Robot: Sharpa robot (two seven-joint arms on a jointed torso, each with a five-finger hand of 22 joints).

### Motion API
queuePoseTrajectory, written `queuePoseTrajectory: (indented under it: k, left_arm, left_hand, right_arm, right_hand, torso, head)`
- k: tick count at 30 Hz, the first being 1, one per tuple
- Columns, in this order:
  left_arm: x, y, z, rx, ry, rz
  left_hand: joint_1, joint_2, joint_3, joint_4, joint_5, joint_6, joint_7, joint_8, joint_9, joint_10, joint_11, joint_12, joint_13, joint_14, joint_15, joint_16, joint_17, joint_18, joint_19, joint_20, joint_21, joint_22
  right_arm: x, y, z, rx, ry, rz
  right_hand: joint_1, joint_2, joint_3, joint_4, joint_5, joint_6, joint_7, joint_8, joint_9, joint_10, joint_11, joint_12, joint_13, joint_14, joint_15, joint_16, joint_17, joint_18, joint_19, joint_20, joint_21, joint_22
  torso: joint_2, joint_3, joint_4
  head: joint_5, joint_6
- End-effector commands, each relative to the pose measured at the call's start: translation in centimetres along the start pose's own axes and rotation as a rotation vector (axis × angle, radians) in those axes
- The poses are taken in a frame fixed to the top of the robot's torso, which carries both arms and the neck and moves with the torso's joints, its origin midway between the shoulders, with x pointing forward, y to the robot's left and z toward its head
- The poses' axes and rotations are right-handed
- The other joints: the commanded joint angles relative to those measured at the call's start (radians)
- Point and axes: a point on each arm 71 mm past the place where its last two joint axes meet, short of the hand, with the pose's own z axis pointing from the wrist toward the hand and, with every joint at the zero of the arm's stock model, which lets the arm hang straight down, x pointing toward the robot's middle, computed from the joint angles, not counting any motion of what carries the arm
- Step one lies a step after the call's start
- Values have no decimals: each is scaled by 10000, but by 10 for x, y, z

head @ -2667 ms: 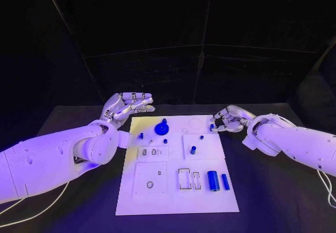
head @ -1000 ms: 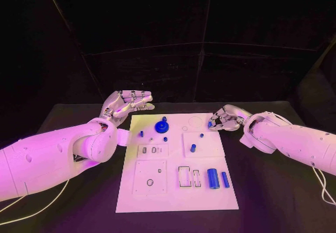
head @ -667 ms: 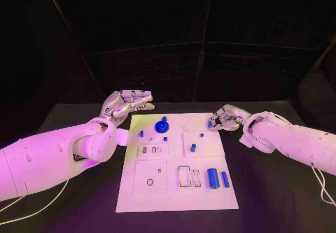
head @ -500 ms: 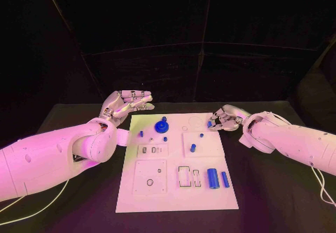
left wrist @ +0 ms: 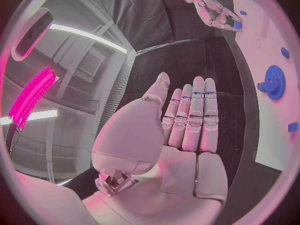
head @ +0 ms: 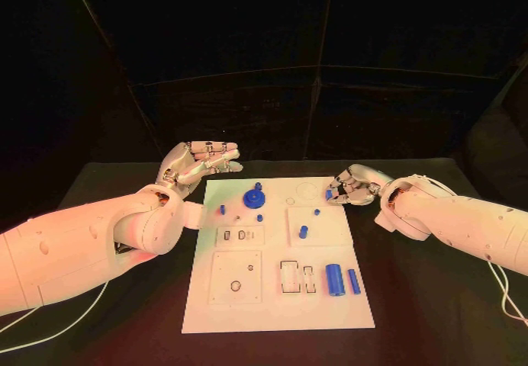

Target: Assemble the parts on the task board

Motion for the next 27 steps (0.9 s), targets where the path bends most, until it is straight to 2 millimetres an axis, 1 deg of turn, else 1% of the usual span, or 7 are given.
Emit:
queuePoseTrajectory:
  k: [1,17,22,25,27]
  left_arm:
    - [1,-1,0,69,62,6]
    - [1,-1,0,58,61,7]
    - [1,-1,0,54,63,6]
    - [0,-1,1,53,60,8]
    - [0,-1,1,52,62,7]
  left_hand:
    - [1,122,-19,-67,-44,-1,40,-49,-15,-46,-8,-26,-10,72,16,-44,-9,69,6,6,-46,-15]
    - [-5,124,-24,-76,-43,-12,46,-53,-16,-56,-4,-28,-11,89,16,-46,-13,69,20,5,-45,-16]
    - [-6,125,-25,-78,-43,-14,47,-53,-16,-58,-4,-28,-11,95,15,-45,-13,70,24,4,-44,-16]
    - [-6,127,-25,-81,-43,-16,48,-54,-17,-59,-4,-27,-11,105,13,-43,-13,71,29,2,-43,-15]
    - [-6,129,-25,-85,-43,-18,47,-54,-17,-60,-5,-27,-10,116,10,-41,-13,72,37,1,-41,-15]
  right_arm:
    - [-1,2,1,-57,-102,-65]
    - [1,4,3,-79,-64,-55]
    - [1,5,4,-96,-57,-51]
    - [2,6,4,-123,-53,-47]
    - [2,6,4,-134,-59,-46]
  right_hand:
    - [-66,-43,9,-54,-37,-75,8,-46,-9,-31,34,-44,82,711,42,55,1130,-33,172,3,56,1559]
    - [-66,-51,20,-74,-38,-148,30,-78,-8,-47,54,-61,67,709,59,51,1122,-33,171,20,55,1558]
    - [-73,-99,12,-113,-46,-296,65,-116,-10,-96,87,-110,20,706,89,47,1115,-30,164,48,50,1551]
    - [-84,-160,-16,-158,-48,-514,104,-131,-12,-164,126,-180,-47,704,124,43,1109,-29,158,81,45,1546]
    - [-86,-172,-23,-169,-46,-566,113,-132,-12,-179,134,-195,-61,704,131,44,1113,-28,155,89,44,1543]
  torso:
    - [4,2,2]
    - [4,1,-2]
    - [-2,0,0]
    - [-1,-1,-2]
    - [0,4,1]
  head:
    - [1,-5]
    - [22,-10]
    - [12,-12]
    - [21,4]
    - [23,2]
